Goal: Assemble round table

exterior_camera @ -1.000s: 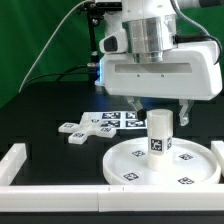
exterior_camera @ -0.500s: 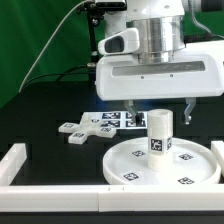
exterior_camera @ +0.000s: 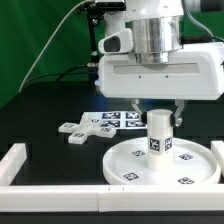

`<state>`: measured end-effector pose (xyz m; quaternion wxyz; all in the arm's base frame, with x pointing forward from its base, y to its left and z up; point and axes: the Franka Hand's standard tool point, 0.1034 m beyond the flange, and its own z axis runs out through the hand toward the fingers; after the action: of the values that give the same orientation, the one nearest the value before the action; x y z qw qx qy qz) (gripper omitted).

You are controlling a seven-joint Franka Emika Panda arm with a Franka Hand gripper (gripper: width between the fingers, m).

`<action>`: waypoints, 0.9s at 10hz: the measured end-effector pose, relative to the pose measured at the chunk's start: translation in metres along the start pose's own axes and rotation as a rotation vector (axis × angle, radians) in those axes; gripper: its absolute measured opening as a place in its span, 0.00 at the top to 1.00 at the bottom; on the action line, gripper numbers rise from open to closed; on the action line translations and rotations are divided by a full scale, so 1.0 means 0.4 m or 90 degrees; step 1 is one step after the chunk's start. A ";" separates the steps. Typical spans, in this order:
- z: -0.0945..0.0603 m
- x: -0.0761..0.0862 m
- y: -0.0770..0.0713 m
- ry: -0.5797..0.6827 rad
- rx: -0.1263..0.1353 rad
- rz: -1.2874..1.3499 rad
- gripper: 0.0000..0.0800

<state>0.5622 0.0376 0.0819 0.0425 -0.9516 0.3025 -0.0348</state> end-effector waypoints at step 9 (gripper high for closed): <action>0.004 -0.007 -0.005 -0.022 0.021 0.558 0.39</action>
Offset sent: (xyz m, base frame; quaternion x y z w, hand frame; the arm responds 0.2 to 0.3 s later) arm 0.0024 0.0050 -0.0046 0.0397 -0.0010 0.4278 0.9030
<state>0.5612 0.0411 0.0802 0.0740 -0.7329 0.6763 -0.0021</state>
